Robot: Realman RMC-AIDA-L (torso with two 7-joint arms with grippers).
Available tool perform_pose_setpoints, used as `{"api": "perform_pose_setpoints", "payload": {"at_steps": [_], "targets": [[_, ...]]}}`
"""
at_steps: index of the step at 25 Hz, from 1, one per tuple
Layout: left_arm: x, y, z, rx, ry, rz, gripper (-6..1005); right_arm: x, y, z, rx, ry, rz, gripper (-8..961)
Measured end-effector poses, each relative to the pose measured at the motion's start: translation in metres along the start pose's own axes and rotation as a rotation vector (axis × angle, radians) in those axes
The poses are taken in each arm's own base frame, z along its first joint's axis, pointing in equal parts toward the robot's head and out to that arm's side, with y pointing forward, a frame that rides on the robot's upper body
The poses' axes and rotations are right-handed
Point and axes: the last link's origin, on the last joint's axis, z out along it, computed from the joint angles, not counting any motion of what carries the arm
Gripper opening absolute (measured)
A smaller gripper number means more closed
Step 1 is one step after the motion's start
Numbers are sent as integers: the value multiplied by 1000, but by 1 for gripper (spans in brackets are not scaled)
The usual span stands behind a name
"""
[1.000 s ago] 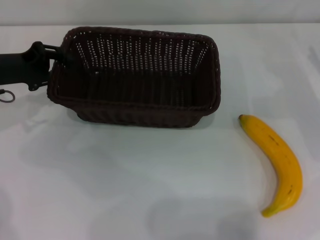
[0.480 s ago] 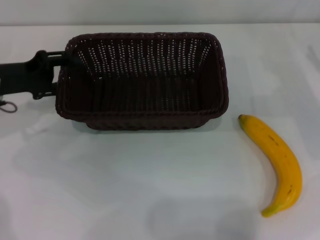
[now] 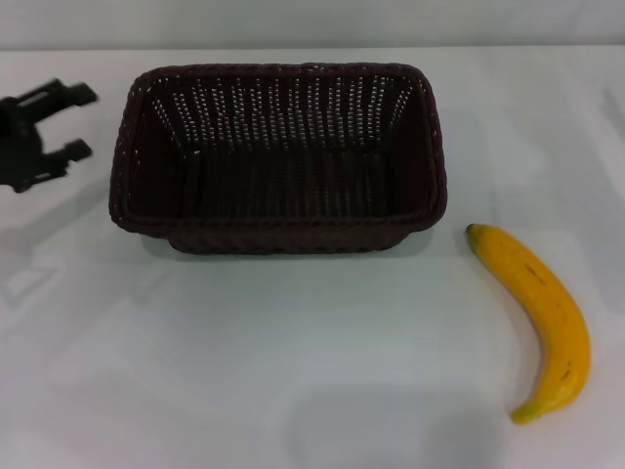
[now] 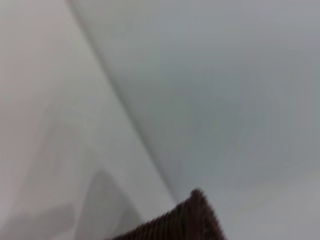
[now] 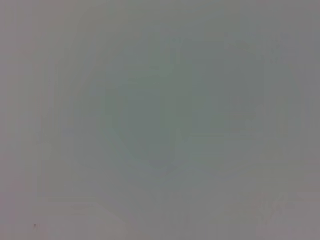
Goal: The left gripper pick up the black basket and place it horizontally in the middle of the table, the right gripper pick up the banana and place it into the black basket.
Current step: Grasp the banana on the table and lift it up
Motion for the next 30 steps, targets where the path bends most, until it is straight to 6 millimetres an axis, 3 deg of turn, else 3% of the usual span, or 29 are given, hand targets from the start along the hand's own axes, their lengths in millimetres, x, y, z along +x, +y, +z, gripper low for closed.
{"api": "perform_pose_setpoints", "payload": {"at_steps": [8,12,13,17,27,30], "targets": [[2,-20,-37,-53,243,209,857,-1,-2,-1,6,-9,11,841],[-2,-33,-44,-18,410,327,856,-1,-7,-7,28,-29,54,841],[-8,-38,-46,-8,518,408,855,-1,-9,-9,32,-33,78,841],[-12,-40,-52,17,648,550,853,-3,-16,-16,35,-48,167,841],[-6,-46,-69,143,928,739,850,-11,-54,-49,23,-36,476,841],[-1,-42,-64,192,986,802,848,-22,-68,-52,-27,1,545,840]]}}
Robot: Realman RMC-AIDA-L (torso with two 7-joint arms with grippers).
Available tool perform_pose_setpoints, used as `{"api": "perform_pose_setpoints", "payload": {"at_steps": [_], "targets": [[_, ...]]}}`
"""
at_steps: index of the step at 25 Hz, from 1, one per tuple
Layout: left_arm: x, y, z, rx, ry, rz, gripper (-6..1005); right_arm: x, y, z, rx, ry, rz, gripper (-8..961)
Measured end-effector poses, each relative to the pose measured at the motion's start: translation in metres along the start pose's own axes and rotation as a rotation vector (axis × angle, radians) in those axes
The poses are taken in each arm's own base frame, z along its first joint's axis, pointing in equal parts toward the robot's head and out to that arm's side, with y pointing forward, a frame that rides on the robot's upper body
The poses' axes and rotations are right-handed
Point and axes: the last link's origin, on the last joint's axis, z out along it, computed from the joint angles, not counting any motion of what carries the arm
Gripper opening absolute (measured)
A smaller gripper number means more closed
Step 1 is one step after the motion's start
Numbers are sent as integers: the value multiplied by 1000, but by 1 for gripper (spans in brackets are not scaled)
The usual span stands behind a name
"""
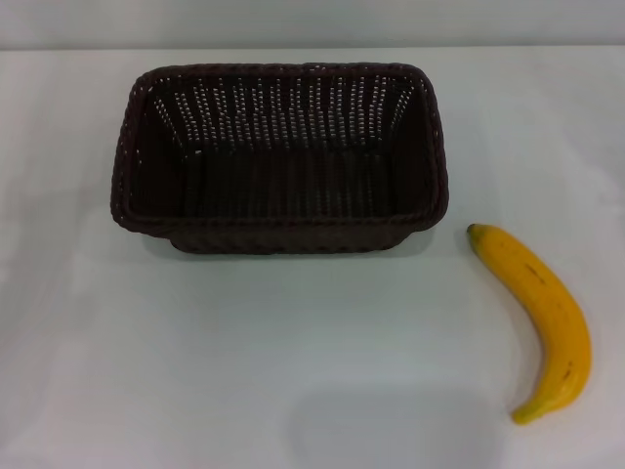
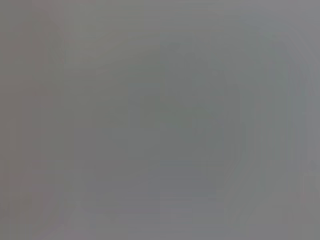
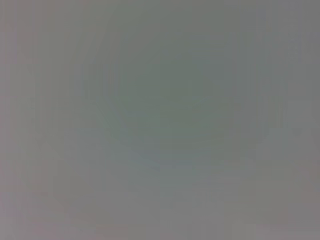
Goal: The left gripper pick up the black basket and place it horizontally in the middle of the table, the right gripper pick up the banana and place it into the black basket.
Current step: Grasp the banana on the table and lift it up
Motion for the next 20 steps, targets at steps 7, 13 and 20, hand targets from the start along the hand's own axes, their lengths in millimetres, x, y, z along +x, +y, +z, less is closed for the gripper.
{"api": "perform_pose_setpoints", "payload": {"at_steps": [7,13,20], "targets": [[-8,26,32,11,48,321,845,-42,12,19,-147,259,-191,839],[-25,40,35,6,14,359,845,-64,63,41,-277,504,-440,838],[-38,37,13,22,-14,313,846,-66,128,28,-213,759,-726,821]]}}
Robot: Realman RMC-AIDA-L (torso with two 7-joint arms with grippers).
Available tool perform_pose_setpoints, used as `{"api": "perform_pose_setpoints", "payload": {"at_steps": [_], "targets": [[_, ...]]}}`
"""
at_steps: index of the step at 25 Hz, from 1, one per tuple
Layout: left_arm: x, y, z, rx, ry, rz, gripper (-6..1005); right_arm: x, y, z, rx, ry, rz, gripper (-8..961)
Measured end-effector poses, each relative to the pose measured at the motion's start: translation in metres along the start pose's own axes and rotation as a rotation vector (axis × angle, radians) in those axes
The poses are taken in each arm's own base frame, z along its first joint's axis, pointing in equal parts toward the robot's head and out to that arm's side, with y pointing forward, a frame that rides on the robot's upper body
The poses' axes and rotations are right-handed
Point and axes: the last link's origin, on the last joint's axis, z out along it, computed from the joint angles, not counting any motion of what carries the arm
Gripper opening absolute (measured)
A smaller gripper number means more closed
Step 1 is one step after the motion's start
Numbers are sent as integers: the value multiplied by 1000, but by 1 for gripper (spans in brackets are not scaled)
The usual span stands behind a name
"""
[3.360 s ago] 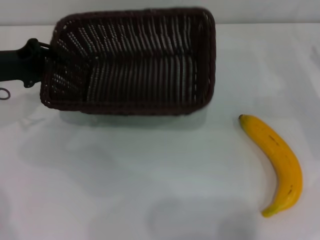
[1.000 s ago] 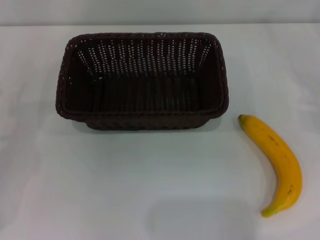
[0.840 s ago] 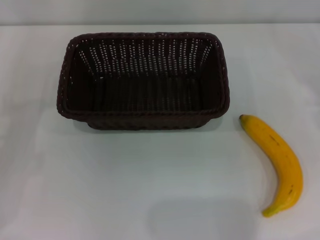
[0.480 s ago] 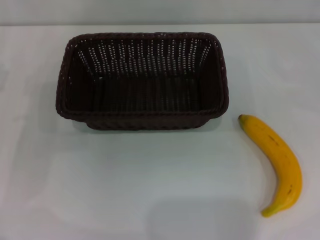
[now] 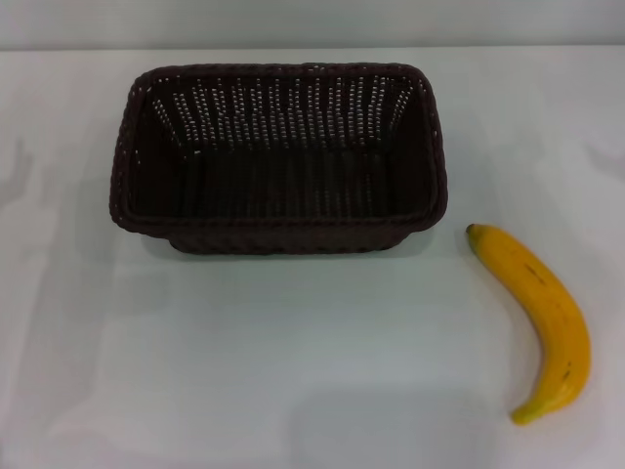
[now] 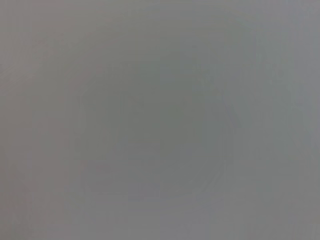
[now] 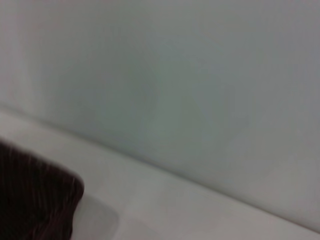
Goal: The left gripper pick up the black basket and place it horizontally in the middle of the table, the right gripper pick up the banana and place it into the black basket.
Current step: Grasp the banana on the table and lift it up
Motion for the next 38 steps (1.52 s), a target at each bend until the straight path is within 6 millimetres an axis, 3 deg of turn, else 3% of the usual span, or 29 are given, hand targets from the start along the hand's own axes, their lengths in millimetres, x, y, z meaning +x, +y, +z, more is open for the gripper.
{"api": "perform_pose_setpoints", "payload": {"at_steps": [6,13,18,26,38], "targets": [[1,-5,-7,27,20,-33,846,-5,50,-15,61,183,-61,807],[2,-18,-18,122,54,-141,846,-12,120,15,-59,342,-89,791],[1,-20,-17,130,47,-144,845,-8,156,41,-77,462,-142,779],[2,-20,-15,127,51,-144,846,9,177,73,-62,623,-153,760],[3,-18,-13,123,56,-146,846,31,162,95,0,728,-91,731]]}}
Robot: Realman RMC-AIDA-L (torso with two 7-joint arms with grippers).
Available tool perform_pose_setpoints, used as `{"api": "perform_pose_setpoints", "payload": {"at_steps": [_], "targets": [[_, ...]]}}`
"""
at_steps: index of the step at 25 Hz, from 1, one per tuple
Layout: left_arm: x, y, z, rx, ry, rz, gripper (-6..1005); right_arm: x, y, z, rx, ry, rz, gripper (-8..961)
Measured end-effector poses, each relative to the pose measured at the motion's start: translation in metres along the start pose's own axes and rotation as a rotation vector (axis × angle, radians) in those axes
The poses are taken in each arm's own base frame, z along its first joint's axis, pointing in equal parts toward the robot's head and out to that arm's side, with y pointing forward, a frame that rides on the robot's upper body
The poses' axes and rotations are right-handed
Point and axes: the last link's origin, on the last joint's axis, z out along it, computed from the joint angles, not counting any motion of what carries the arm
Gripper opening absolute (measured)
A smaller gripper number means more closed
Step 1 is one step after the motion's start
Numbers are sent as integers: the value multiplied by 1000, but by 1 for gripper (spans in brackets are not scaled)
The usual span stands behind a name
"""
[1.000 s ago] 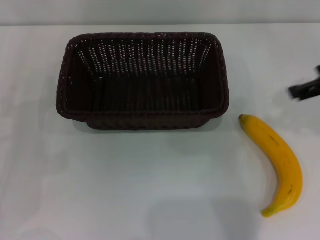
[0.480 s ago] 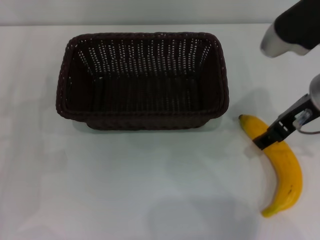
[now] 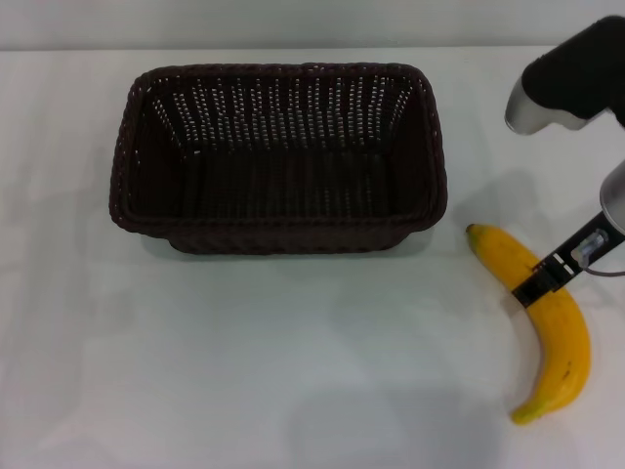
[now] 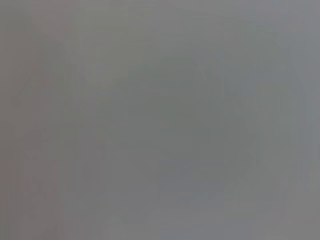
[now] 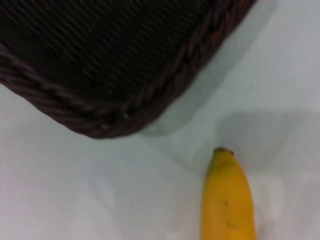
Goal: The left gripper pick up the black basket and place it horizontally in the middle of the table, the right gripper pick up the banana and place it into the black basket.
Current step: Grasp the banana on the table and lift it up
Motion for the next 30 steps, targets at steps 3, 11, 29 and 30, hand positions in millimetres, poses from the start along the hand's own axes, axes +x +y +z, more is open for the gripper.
{"api": "perform_pose_setpoints", "payload": {"at_steps": [3,11,29,30], "targets": [[0,1,1,-3,0,-1,846,1,-2,7,-2,19,11,724],[0,2,1,-5,-1,-6,846,1,-3,17,-11,47,12,705],[-1,3,-1,-7,1,-24,845,6,-5,15,-71,48,-24,498],[-1,2,-1,-6,2,-24,845,4,-6,11,-66,30,-25,495]]}}
